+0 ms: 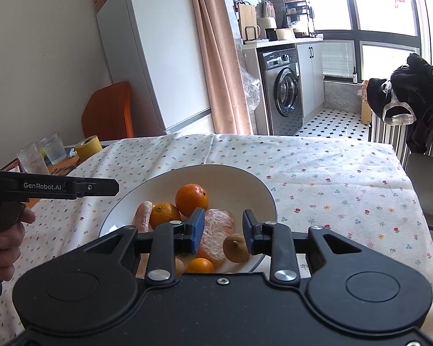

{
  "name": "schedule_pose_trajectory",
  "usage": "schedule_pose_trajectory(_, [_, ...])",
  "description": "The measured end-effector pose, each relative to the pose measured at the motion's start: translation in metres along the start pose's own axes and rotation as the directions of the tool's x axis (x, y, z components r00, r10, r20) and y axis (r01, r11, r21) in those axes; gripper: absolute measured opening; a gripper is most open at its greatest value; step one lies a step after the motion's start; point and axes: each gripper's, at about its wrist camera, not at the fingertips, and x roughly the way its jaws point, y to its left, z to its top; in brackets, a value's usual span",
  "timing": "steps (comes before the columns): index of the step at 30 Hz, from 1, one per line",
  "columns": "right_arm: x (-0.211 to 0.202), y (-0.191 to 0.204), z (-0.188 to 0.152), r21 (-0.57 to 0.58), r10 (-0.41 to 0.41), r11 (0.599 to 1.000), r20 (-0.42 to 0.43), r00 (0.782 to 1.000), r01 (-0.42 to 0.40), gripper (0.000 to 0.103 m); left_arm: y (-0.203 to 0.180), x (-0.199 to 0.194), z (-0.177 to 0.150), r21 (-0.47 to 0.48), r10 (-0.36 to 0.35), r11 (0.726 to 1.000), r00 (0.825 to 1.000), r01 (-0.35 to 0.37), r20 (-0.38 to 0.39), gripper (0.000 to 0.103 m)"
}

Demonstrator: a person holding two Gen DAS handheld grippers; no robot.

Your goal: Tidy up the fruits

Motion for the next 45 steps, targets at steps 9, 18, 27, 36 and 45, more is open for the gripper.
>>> schedule_pose_trajectory(9, [-0.016,0.001,-0.006,0.006,-0.012,1.0,-0.004,1.0,0.012,0.03,0.0,-0.017,-0.009,-0.017,-0.01,1.0,1.0,0.01,0.0,0.076])
schedule_pose_trajectory(18, [-0.035,0.011,-0.009,-0.003,-0.014,1.0,0.008,1.0,0.014,0.042,0.004,-0.043,-0.014,-0.044,0.009,0.999,1.0,-0.008,0.024,0.086])
schedule_pose_trajectory(27, [-0.057,0.023,-0.011,-0.014,-0.008,1.0,0.034,0.999,0.009,0.058,0.003,-0.069,-0.022,-0.04,0.02,0.999,0.999,-0.018,0.047,0.097])
schedule_pose_trajectory(36, [-0.079,0.039,-0.014,-0.021,-0.003,1.0,0.057,0.998,0.004,0.086,0.004,-0.095,-0.034,-0.042,0.034,0.999,0.996,-0.03,0.079,0.103])
schedule_pose_trajectory(45, [-0.097,0.047,-0.019,-0.002,0.007,1.0,0.063,0.998,-0.007,0.1,0.01,-0.125,-0.046,-0.053,0.035,0.998,0.994,-0.03,0.106,0.103])
